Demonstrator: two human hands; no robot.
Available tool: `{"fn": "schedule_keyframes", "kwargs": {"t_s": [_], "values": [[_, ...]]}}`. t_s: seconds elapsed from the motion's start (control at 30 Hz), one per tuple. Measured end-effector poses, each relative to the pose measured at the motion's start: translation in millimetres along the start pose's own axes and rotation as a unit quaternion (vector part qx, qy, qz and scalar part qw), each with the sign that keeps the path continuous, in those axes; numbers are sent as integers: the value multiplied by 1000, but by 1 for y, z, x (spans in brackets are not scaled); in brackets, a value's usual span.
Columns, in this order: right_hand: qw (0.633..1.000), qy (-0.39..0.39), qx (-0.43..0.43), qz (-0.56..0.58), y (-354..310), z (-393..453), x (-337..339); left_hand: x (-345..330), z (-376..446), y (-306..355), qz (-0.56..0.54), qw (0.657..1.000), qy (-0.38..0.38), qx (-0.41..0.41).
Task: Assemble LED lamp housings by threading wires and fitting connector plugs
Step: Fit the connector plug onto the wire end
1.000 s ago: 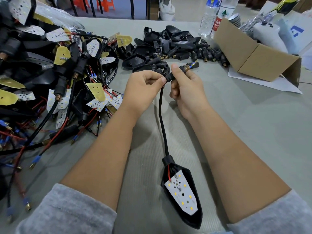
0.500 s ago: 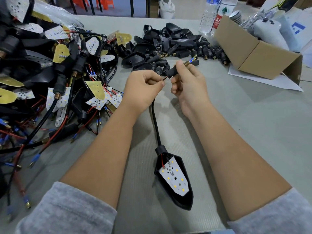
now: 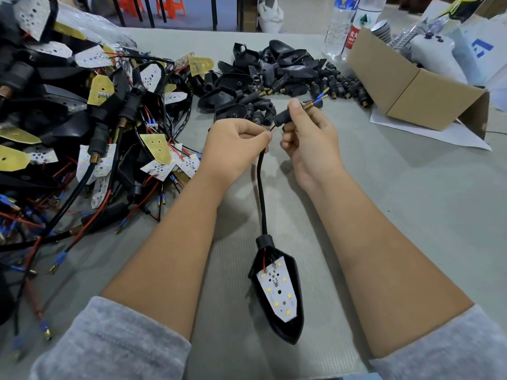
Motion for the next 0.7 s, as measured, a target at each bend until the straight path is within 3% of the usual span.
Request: {"fn": "schedule_keyframes", "kwargs": {"t_s": [0.3,0.5,0.7], "values": [[997,-54,-4,-53,3,1,-13,0,2,3,-20,999,-11,-26],[998,-38,-19,-48,6,1,-9,8,3,4,-37,998,20,-44],[999,-19,-18,-34,5,0,-6,1,0,2,-50,998,-4,-22]]}}
Point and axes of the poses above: each hand's wrist, its own z-axis towards the middle knuckle, its own x-axis out of the back of the hand, y = z × x, the point moved 10 cm from there along z, towards the middle knuckle, and after that the axes turned 6 degrees about -z, right-handed, at the moved point
